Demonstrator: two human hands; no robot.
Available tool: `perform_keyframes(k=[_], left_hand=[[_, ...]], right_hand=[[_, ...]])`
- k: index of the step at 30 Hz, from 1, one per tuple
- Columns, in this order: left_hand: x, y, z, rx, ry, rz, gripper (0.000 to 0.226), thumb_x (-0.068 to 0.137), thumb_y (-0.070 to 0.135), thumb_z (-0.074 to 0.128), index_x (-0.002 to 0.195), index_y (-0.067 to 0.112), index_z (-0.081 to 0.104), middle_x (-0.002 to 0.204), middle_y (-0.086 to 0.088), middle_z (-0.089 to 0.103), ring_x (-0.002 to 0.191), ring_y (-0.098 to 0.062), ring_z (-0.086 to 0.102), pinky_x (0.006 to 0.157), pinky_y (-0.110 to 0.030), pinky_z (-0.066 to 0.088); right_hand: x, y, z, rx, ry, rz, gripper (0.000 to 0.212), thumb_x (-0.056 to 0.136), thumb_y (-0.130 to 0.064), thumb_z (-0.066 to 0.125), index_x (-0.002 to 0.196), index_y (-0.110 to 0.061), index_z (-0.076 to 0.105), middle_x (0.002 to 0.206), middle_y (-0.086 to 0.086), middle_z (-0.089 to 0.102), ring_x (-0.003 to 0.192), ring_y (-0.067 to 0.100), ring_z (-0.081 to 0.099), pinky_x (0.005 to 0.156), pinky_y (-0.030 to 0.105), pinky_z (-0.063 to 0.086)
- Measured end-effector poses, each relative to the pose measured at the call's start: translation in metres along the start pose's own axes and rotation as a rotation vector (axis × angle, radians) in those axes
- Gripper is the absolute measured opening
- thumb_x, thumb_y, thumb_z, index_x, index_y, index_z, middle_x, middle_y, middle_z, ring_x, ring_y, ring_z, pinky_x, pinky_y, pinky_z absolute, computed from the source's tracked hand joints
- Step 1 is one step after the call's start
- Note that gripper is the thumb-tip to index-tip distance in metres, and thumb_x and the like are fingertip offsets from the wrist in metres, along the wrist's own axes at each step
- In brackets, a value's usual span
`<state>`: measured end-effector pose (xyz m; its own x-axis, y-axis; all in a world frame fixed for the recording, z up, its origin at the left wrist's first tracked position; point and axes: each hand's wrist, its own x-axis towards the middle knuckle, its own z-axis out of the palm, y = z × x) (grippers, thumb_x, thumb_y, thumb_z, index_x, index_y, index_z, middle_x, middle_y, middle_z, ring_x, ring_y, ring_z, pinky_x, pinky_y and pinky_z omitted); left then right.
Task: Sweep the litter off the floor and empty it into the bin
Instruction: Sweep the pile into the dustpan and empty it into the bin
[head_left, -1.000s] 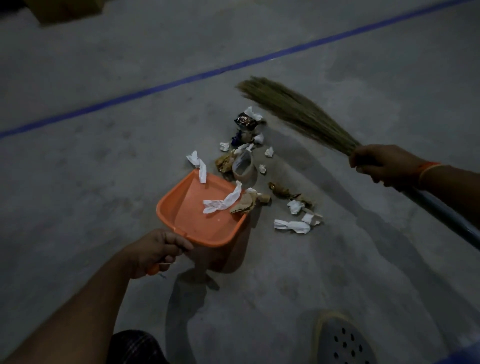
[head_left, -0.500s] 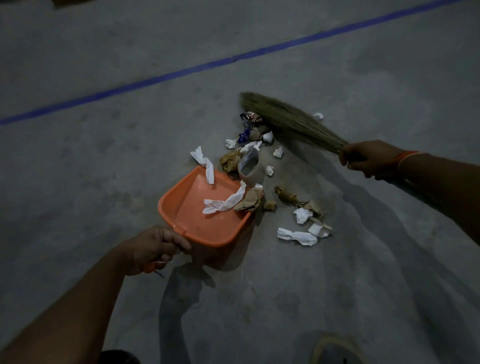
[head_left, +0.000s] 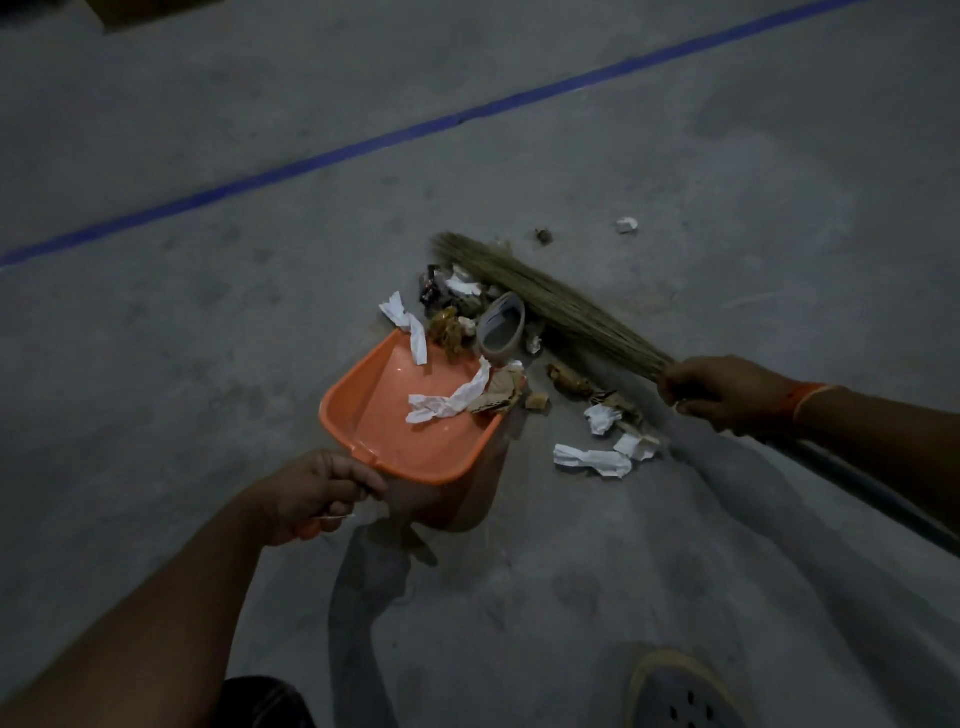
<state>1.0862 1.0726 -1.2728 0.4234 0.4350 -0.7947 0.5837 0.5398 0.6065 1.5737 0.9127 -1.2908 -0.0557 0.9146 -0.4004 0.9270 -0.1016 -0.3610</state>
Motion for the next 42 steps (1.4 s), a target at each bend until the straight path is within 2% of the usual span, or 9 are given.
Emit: perform_keyframes(k=[3,9,15,23,27,31,34,38,42], left_hand=[[0.003,-0.006,-0.006,-0.040,-0.001,0.025,0.034,0.092,-0.017,0.043,0.089,-0.001,0.073,0.064,-0.008,0.058,0.039,-0.007,0.038,0.038,-0.014,0.028],[0.003,-0.019,-0.014,0.043,-0.036,0.019,0.021,0.081,0.001,0.060,0.096,0.004,0.075,0.076,-0.011,0.048,0.046,-0.012,0.034,0.051,-0.023,0.016],[0.004,-0.013,0.004,0.022,-0.021,0.061,0.032,0.092,-0.016,0.042,0.095,-0.002,0.070,0.069,-0.007,0.064,0.043,-0.007,0.040,0.043,-0.017,0.026],[-0.004,-0.005,0.014,0.061,-0.052,0.088,0.030,0.095,-0.017,0.037,0.103,-0.009,0.065,0.054,-0.004,0.057,0.035,-0.006,0.037,0.034,-0.012,0.027],[-0.010,-0.004,0.016,0.095,-0.053,0.075,0.029,0.096,-0.016,0.037,0.109,-0.010,0.062,0.045,0.001,0.054,0.032,-0.004,0.036,0.031,-0.011,0.025],[-0.013,-0.008,0.006,0.080,-0.029,0.061,0.030,0.094,-0.016,0.038,0.105,-0.009,0.065,0.048,-0.001,0.055,0.035,-0.005,0.037,0.033,-0.014,0.027],[-0.013,-0.018,-0.010,0.023,-0.015,0.063,0.035,0.091,-0.018,0.040,0.094,-0.003,0.071,0.059,-0.008,0.055,0.040,-0.008,0.037,0.038,-0.015,0.027],[-0.028,-0.029,-0.021,0.001,-0.051,0.000,0.026,0.092,-0.018,0.039,0.099,-0.012,0.063,0.049,-0.003,0.052,0.035,-0.005,0.035,0.033,-0.013,0.027],[-0.031,-0.036,-0.041,-0.008,-0.105,-0.026,0.019,0.076,-0.004,0.057,0.086,-0.003,0.073,0.050,-0.004,0.044,0.038,-0.007,0.035,0.038,-0.014,0.027]], right_hand=[[-0.018,0.000,0.001,0.039,0.030,0.012,0.023,0.088,-0.015,0.064,0.094,-0.036,0.059,0.094,-0.009,0.061,0.063,0.000,0.060,0.056,0.008,0.044],[-0.056,-0.025,0.008,0.055,0.078,-0.019,0.016,0.091,-0.012,0.065,0.100,-0.024,0.063,0.098,-0.005,0.059,0.085,-0.018,0.053,0.064,0.004,0.042],[-0.092,-0.062,0.029,0.075,0.063,-0.093,0.021,0.090,-0.017,0.064,0.094,-0.036,0.056,0.097,-0.016,0.053,0.088,-0.007,0.052,0.070,0.007,0.034],[-0.133,-0.089,0.023,0.118,0.036,-0.101,0.019,0.093,-0.016,0.062,0.095,-0.035,0.058,0.099,-0.016,0.053,0.085,-0.003,0.056,0.065,0.007,0.039],[-0.146,-0.084,0.009,0.205,0.039,-0.037,0.017,0.094,-0.013,0.060,0.097,-0.030,0.060,0.096,-0.015,0.054,0.072,0.010,0.061,0.060,0.014,0.048],[-0.128,-0.066,-0.013,0.259,0.099,0.069,0.017,0.094,-0.011,0.061,0.097,-0.028,0.062,0.092,-0.023,0.059,0.060,0.013,0.063,0.049,0.021,0.051],[-0.095,-0.047,-0.027,0.239,0.135,0.169,0.016,0.094,-0.014,0.061,0.097,-0.030,0.061,0.078,-0.012,0.063,0.057,0.012,0.063,0.046,0.029,0.055],[-0.044,-0.031,-0.046,0.209,0.149,0.213,0.012,0.095,-0.016,0.059,0.099,-0.027,0.060,0.084,0.000,0.065,0.061,0.019,0.065,0.048,0.032,0.056],[0.006,-0.017,-0.056,0.160,0.129,0.228,0.015,0.095,-0.017,0.059,0.096,-0.032,0.059,0.087,0.001,0.065,0.062,0.021,0.066,0.047,0.030,0.054]])
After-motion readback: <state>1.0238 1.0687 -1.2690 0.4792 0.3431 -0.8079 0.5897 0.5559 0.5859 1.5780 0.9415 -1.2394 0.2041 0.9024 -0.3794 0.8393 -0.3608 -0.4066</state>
